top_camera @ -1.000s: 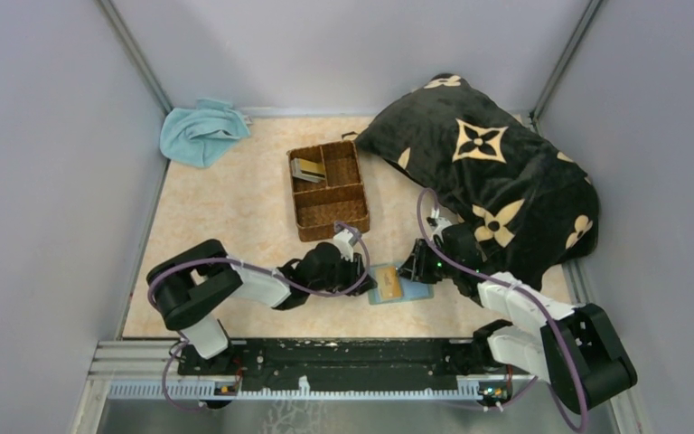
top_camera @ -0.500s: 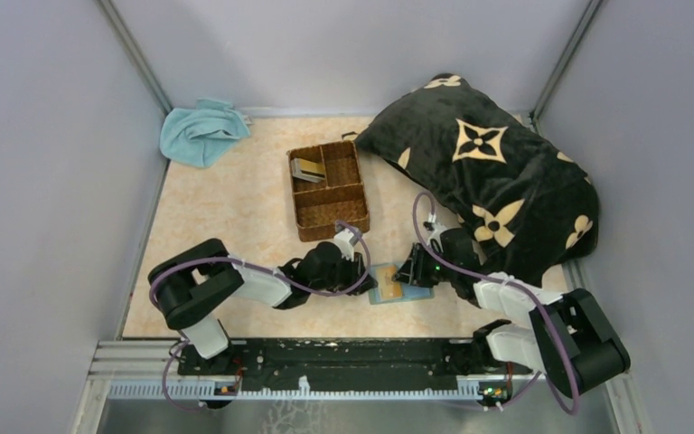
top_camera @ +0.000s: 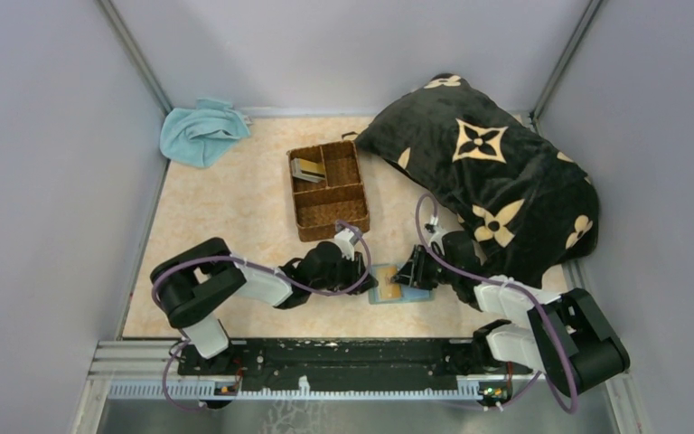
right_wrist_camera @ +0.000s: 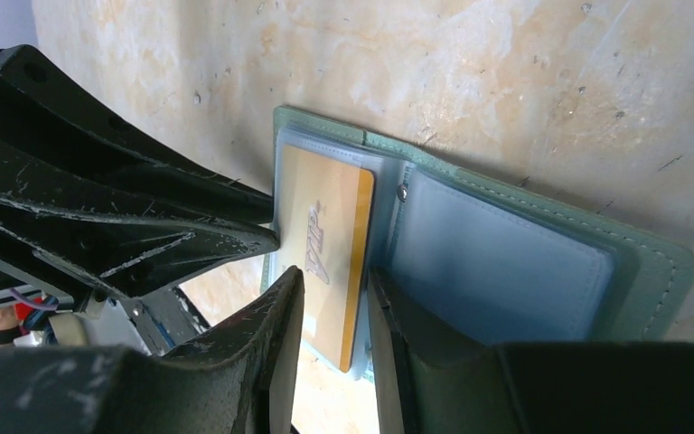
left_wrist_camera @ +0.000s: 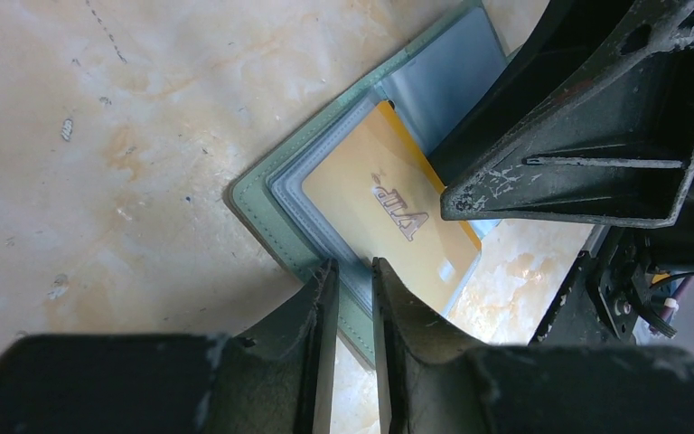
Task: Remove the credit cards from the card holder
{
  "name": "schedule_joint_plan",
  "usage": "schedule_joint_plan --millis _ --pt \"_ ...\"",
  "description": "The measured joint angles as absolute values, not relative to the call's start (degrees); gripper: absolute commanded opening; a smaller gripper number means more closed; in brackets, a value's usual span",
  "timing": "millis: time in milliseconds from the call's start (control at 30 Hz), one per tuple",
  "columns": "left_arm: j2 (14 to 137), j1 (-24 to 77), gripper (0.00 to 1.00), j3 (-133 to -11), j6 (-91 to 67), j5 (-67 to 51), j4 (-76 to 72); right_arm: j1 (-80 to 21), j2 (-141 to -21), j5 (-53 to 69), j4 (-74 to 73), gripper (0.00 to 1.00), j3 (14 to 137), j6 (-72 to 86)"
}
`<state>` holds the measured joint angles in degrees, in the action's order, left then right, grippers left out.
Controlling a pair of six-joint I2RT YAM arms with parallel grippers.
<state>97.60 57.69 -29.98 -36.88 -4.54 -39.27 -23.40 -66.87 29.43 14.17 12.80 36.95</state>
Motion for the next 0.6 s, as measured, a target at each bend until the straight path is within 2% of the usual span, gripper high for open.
schedule_joint_plan --millis 600 --pt "98.7 57.3 0.26 -30.0 -37.5 -5.5 -41.2 -23.1 -65.6 30.1 13.9 0.31 12.8 39.4"
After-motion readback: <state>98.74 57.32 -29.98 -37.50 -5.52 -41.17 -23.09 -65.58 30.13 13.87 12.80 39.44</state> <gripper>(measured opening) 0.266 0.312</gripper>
